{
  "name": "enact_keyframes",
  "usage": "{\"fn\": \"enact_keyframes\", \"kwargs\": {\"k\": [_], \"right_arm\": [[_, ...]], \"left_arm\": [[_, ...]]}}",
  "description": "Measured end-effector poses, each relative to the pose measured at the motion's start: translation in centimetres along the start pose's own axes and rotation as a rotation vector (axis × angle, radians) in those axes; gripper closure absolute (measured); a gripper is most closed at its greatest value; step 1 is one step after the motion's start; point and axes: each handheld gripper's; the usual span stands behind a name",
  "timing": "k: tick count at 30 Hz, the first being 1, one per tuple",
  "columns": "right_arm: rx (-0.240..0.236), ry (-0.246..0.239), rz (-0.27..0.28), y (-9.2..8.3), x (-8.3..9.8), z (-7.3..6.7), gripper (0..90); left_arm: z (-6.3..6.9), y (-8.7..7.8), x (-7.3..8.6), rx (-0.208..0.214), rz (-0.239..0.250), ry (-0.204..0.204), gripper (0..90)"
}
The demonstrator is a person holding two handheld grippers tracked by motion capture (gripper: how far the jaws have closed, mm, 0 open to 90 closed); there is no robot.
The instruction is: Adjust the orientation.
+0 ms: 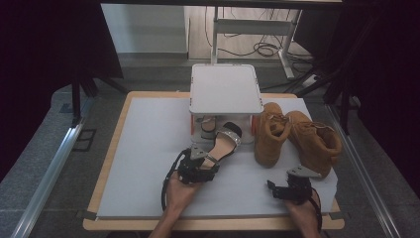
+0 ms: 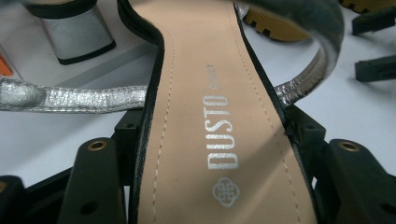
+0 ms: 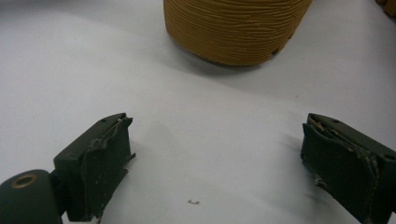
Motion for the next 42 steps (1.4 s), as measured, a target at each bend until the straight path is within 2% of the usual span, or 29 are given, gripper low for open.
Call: {"fn": "enact_keyframes", "kwargs": {"k": [19, 26, 42], "right_arm": [[-0.001, -0.001, 0.0, 0.0, 0.0, 0.0, 8.3], [-0.001, 0.0, 0.0, 0.0, 0.0, 0.0, 8.3], [-0.001, 0.001, 0.0, 0.0, 0.0, 0.0, 8.3]], "left_arm": [[-0.4, 2.9, -1.8, -0.031, 0.029, -0.049, 39.1], [-0.8, 4.2, -2.7, -0.04, 0.044, -0.087, 39.1], [-1.7, 6.5, -4.6, -0.084, 0.045, -0.112, 39.1]]}}
Point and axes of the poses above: each handheld gripper's, and its own axes: y roughly forward along the jaws, x roughly out of its underside, z roughly to its right, and after that the axes turned 10 degrees about x, right-handed
